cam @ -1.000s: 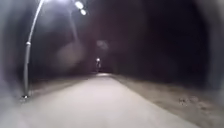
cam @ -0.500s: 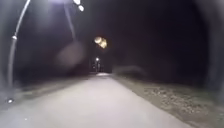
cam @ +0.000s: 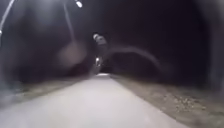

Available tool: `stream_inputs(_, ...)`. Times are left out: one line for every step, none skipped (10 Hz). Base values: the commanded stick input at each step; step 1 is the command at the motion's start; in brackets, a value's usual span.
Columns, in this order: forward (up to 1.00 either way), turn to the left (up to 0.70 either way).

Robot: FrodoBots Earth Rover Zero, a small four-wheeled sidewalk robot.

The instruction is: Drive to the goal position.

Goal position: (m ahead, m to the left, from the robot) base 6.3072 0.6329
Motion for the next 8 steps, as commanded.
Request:
stream_inputs(1.0, 0.0)
stream_inputs(1.0, 0.0)
stream_inputs(1.0, 0.0)
stream_inputs(1.0, 0.0)
stream_inputs(1.0, 0.0)
stream_inputs(1.0, 0.0)
stream_inputs(1.0, 0.0)
stream_inputs(1.0, 0.27)
